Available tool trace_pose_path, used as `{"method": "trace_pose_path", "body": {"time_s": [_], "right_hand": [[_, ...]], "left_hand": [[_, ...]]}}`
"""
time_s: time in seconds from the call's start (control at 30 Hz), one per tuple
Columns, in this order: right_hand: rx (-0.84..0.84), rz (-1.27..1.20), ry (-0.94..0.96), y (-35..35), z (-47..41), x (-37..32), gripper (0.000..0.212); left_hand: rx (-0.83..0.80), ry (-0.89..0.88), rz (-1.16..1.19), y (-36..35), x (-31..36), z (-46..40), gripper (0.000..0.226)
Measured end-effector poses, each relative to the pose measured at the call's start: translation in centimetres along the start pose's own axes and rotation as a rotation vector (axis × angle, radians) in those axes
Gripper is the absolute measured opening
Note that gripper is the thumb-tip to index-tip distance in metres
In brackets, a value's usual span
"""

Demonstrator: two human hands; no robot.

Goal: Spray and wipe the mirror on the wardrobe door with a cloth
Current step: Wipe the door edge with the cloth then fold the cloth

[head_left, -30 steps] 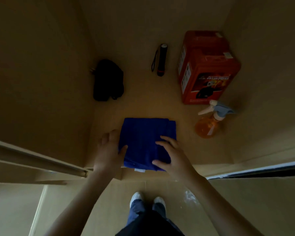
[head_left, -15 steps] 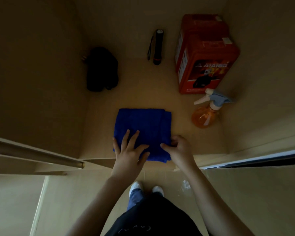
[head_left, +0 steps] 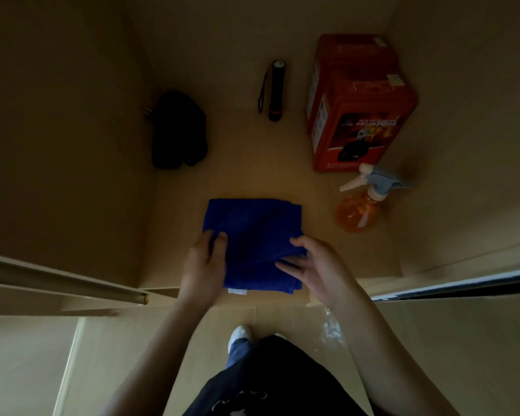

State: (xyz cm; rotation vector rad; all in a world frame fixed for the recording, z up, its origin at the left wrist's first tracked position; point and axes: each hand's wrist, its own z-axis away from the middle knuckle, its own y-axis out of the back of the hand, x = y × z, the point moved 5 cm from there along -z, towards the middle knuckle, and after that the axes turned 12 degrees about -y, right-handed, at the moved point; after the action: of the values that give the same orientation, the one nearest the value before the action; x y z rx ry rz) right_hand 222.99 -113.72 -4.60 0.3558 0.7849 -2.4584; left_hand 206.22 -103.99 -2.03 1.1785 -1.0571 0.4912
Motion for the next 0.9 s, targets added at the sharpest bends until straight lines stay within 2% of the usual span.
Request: {"method": "trace_pose_path", "body": {"time_s": [0.07, 0.17, 0.23, 0.3, 0.37, 0.43, 0.57, 0.63, 0.8, 0.9], "right_hand": [[-0.072, -0.018, 0.000, -0.6, 0.4, -0.7, 0.010], [-0.138, -0.019, 0.045, -2.2, 1.6, -2.7, 0.009], [-0.151, -0.047, 0.053, -3.8, 2.7, -4.4, 0.007], [-0.146, -0.076, 0.050, -5.4, 3.9, -6.6, 0.005], [-0.134, -0.139, 0.067, -6.8, 5.0, -9.1, 0.012], [-0.116, -0.218, 0.104, -7.7, 6.1, -11.8, 0.019], [-0.070, -0.246, 0.245, -9.0, 8.8, -17.2, 0.017], [-0.079, -0.262, 0.329, -9.9, 10.6, -19.0, 0.014], [-0.120, -0.291, 0.516, -9.7, 14.7, -19.3, 0.023], [-0.103, -0.245, 0.524, -8.2, 15.8, -17.5, 0.019]], "left_hand": [[0.179, 0.209, 0.217, 2.6, 0.3, -1.2, 0.035], [0.359, 0.471, 0.639, 5.3, 0.1, -3.1, 0.017], [0.361, 0.536, 0.797, 6.6, 1.0, -4.5, 0.034], [0.329, 0.546, 0.885, 7.8, 2.4, -6.1, 0.033], [0.362, 0.549, 0.934, 9.4, 4.2, -7.9, 0.030], [0.445, 0.524, 0.965, 11.7, 5.2, -9.9, 0.039], [0.530, 0.373, 1.107, 14.9, 8.7, -12.0, 0.039], [0.554, 0.262, 1.101, 15.8, 11.0, -12.0, 0.038], [0.718, 0.051, 1.037, 16.2, 15.1, -9.0, 0.047], [0.694, -0.058, 0.944, 15.9, 15.5, -5.4, 0.045]]}}
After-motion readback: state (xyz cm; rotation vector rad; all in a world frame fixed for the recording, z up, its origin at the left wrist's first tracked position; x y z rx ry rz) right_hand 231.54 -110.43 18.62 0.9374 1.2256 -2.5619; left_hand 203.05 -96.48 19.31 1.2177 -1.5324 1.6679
